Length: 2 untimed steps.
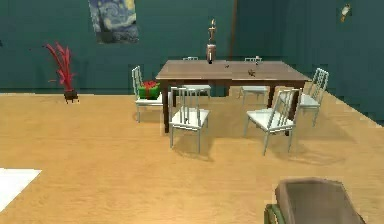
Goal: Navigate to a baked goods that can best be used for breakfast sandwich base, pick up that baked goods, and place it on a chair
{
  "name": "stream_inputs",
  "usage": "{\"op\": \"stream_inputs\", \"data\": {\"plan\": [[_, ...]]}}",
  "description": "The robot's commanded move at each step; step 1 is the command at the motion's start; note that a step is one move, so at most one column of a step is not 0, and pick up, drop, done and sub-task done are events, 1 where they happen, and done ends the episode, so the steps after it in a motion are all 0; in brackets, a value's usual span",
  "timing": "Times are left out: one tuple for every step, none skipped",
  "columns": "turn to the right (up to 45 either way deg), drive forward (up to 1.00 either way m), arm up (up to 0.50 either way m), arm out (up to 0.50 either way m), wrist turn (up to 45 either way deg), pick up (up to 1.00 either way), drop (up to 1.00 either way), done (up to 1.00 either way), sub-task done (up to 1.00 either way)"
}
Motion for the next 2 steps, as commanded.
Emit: {"op": "stream_inputs", "data": {"plan": [[0.0,1.00,0.00,0.00,0.0,0.00,0.00,0.00,0.00],[9.0,0.00,0.00,0.00,0.0,0.00,0.00,0.00,0.00]]}}
